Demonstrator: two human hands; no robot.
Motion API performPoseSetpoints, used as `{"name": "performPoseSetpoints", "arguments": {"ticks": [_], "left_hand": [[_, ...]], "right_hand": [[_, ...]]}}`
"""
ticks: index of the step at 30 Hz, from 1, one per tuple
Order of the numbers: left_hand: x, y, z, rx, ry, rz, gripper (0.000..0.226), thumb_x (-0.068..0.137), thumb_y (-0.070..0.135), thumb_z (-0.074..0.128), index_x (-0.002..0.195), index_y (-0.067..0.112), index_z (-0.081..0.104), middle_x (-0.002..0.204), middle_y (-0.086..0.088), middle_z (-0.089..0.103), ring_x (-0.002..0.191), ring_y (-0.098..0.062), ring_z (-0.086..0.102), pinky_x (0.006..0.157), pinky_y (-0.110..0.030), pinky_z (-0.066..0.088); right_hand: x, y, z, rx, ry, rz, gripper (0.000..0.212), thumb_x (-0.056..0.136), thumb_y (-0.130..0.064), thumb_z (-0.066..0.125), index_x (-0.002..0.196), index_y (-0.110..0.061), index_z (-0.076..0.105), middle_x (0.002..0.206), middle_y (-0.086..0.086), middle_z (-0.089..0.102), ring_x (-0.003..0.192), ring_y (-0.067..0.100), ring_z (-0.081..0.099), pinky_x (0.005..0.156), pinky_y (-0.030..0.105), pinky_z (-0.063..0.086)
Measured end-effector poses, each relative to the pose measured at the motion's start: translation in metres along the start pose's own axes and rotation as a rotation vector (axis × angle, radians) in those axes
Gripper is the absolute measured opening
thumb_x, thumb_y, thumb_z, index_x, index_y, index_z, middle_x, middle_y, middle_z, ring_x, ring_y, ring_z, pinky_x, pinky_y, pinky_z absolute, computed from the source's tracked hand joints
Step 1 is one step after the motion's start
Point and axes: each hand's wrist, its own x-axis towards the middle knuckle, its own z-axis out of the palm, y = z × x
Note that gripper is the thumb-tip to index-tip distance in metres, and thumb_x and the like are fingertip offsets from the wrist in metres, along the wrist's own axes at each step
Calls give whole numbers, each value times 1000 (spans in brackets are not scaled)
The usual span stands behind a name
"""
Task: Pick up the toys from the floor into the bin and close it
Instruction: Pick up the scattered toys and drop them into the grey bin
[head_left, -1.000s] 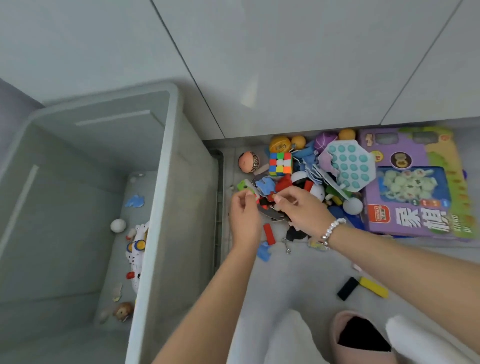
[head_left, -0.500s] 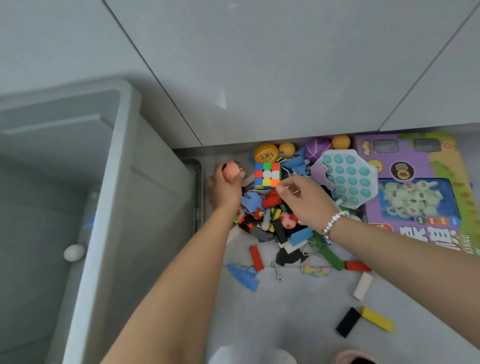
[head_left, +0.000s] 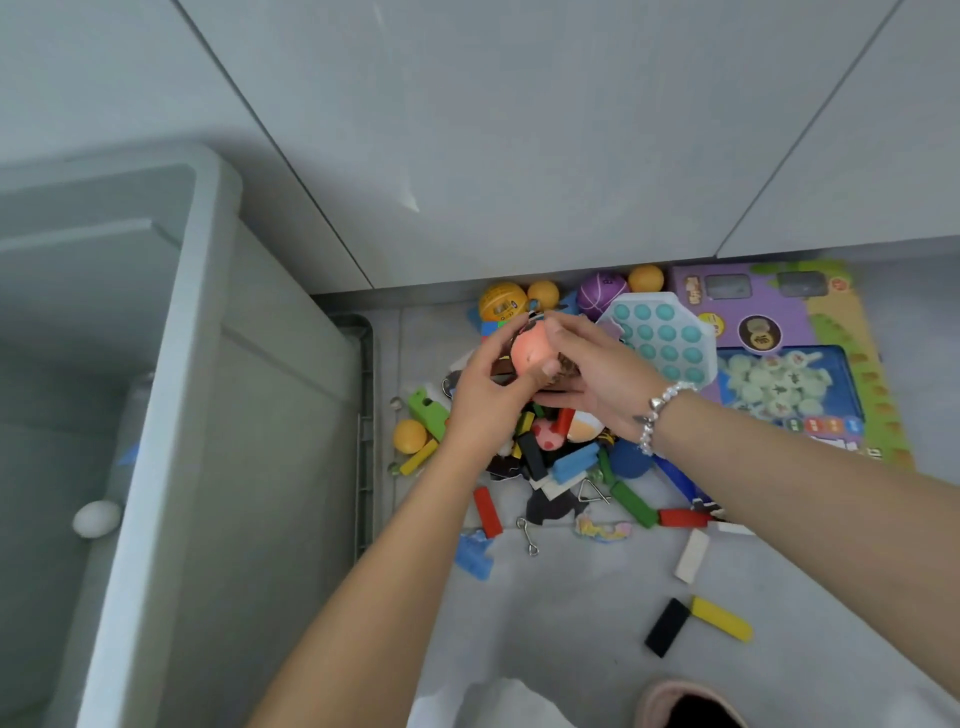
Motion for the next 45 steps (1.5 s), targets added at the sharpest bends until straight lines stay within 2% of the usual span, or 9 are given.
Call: {"name": "performPoseSetpoints", "arguments": {"ticks": [4,7,10,14,18,23,34,41,45], "left_hand": [[9,-11,3,-49,27,-70,38,92,40,55,129,33,54,125,6,58,111,-2,56,97,-26,46],[24,-26,10,183,248,-123,39,89,46,55,126,34,57,130,-2,46,124,-17,42,107,-37,35],[35,-28,19,428,296,-151,46,86,45,60,130,34,53,140,-4,38,130,-23,29,109,-39,26],[43,-30,23,502,314,-129,48,82,42,66,127,33,51,128,-7,52,119,-29,44,100,-43,36],[44,-30,18,340,328,-122,52,82,27,68,131,30,50,127,-4,56,116,-24,50,97,-44,45],[27,-13,6,91,374,-140,59,87,18,65,139,26,39,131,9,47,114,-3,43,94,-22,42],[-29,47,-8,-190,523,-165,57,87,24,66,138,29,41,136,8,49,121,-7,49,96,-25,46],[-114,116,-39,-297,610,65,57,85,25,67,137,30,45,129,14,57,112,4,57,87,-15,49],[-167,144,-65,-346,778,194,57,85,17,64,137,26,44,116,21,60,100,13,59,76,-5,46]], "right_hand": [[0,1,-12,-5,68,-39,21,94,-31,50,114,-25,53,127,10,51,103,26,61,70,30,57],[-4,4,-20,-171,144,-112,24,93,-32,51,117,-29,50,126,4,48,105,23,60,76,34,57],[-10,10,-27,-353,231,-192,32,93,-34,51,125,-30,48,125,0,47,104,20,58,72,32,58],[-16,19,-36,-440,267,-236,35,92,-31,53,126,-30,48,123,-6,45,105,16,55,70,31,58],[-16,21,-38,-419,255,-204,39,91,-32,54,129,-29,48,124,-4,46,108,18,54,69,30,58],[-18,21,-36,-374,246,-212,37,92,-31,54,128,-29,48,124,-2,46,106,18,55,67,27,58],[-41,3,-18,-366,212,-304,36,92,-36,51,127,-35,47,130,-4,47,111,16,53,68,26,58],[-85,-33,39,-285,50,-438,27,80,-62,51,107,-63,47,128,-7,53,113,17,57,86,43,55],[-120,-48,93,-180,-99,-496,29,77,-58,52,106,-55,49,125,0,55,108,16,59,77,34,58]]}}
